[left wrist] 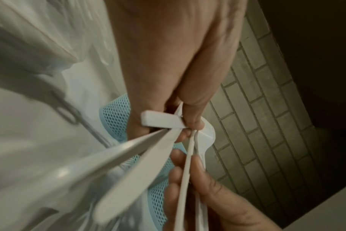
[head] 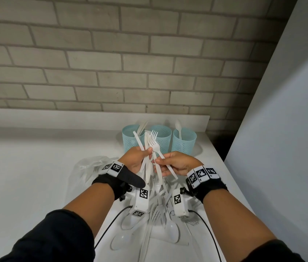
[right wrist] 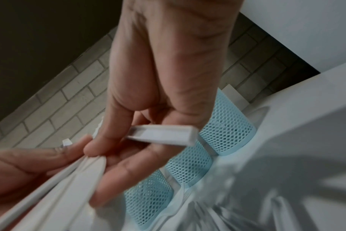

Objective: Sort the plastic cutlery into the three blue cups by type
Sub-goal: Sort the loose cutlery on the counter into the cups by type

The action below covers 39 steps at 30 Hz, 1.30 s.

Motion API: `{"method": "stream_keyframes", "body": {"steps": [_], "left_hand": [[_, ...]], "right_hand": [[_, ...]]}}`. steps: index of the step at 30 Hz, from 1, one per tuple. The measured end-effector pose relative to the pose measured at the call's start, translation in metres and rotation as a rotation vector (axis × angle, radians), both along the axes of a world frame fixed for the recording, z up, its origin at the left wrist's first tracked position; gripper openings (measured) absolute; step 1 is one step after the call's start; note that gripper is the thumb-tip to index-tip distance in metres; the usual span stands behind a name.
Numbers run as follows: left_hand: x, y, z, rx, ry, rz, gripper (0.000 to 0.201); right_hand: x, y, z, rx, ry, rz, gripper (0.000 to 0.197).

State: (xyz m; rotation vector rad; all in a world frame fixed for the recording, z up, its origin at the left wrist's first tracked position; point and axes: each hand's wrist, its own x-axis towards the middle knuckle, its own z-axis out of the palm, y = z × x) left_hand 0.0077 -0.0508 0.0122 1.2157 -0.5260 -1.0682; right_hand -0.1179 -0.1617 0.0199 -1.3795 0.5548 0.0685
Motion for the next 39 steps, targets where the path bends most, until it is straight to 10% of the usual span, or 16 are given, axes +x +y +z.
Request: {"method": "stream_keyframes", "body": {"steps": [10,22,31,39], "left_hand": [[0.001,0.005,-0.009,-0.011,-0.078,-0.012,0.014],[0.003,0.007,-0.004,0.056,-0.161,-0.001,0.014],[0.007,0.010,-0.007,0.054,-0.061,-0.047,0.019],[0.008,0.009,-0.005,0.041,-0.062,-0.101,0.018]], "right_hand": [[0.010,0.004,-0.002,-0.090,0.028,0.011,0.022],[0.037,-0.005,0.007,-0.258,-0.191,-0.435,0.016],[0.056,-0.009,0.011,-0.022,-0.155,-0.321,0.022],[0.078,-0.022,0.017,-0.205,-0.018,-0.301,0.016]]}}
